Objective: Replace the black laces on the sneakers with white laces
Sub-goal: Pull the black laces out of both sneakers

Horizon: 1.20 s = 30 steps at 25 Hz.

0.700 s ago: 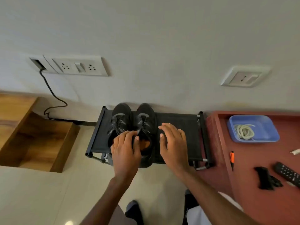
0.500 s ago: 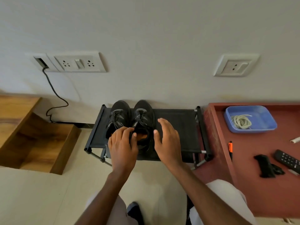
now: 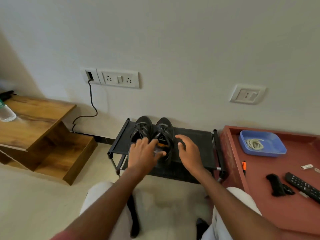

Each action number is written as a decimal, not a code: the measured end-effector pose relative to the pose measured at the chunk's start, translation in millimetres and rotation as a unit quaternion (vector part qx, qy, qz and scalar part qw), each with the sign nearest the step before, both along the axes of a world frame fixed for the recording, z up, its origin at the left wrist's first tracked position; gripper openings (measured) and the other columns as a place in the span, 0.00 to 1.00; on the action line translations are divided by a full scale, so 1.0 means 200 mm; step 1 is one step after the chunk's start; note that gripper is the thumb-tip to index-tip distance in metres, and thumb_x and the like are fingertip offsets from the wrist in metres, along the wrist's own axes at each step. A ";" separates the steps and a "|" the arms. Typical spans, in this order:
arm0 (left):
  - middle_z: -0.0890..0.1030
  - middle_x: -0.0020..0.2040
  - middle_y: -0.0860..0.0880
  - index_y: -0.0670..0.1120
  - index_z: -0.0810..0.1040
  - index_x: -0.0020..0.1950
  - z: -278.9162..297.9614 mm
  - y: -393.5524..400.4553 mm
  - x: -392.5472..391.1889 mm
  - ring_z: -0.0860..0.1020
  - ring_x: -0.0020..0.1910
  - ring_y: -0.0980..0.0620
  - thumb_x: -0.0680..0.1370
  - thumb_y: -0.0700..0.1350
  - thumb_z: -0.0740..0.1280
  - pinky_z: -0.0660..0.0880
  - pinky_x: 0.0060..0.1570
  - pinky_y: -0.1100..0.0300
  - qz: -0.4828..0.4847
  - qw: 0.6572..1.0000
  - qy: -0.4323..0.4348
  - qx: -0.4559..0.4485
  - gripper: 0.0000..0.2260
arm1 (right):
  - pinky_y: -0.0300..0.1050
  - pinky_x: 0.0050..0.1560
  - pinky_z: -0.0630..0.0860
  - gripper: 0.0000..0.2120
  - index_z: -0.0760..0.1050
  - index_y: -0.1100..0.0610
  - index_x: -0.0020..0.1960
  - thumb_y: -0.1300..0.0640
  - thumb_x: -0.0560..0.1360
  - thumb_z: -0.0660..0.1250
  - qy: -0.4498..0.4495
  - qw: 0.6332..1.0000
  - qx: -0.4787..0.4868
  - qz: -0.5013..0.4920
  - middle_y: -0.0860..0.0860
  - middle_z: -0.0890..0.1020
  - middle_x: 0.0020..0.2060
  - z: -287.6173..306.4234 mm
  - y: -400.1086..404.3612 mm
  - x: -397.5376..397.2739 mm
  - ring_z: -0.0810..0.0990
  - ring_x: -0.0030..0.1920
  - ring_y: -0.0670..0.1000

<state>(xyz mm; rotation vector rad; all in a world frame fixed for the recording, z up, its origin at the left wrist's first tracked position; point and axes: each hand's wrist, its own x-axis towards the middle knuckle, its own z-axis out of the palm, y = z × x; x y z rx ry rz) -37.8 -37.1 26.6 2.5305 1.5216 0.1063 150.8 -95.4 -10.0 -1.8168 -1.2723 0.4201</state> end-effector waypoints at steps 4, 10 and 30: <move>0.83 0.59 0.49 0.59 0.64 0.75 -0.09 -0.01 0.03 0.82 0.56 0.43 0.77 0.67 0.69 0.79 0.51 0.49 -0.014 0.993 -0.059 -0.102 0.30 | 0.44 0.69 0.74 0.18 0.79 0.48 0.69 0.62 0.85 0.60 -0.081 0.992 -0.049 0.086 0.44 0.81 0.67 0.18 0.19 -0.05 0.77 0.67 0.45; 0.82 0.58 0.45 0.48 0.68 0.66 -0.12 0.04 0.14 0.82 0.58 0.40 0.80 0.57 0.70 0.72 0.45 0.49 0.015 0.994 -0.062 -0.086 0.21 | 0.58 0.71 0.72 0.28 0.69 0.40 0.77 0.61 0.82 0.66 -0.299 0.888 -0.176 0.300 0.45 0.72 0.76 0.30 0.84 -0.23 0.71 0.74 0.51; 0.76 0.48 0.56 0.53 0.80 0.63 0.25 0.32 -0.22 0.77 0.50 0.55 0.79 0.46 0.72 0.72 0.51 0.62 -0.089 0.991 0.038 -0.097 0.12 | 0.48 0.44 0.72 0.13 0.81 0.56 0.58 0.59 0.76 0.63 -0.482 0.799 -0.233 0.272 0.58 0.82 0.53 0.53 1.06 -0.15 0.78 0.46 0.59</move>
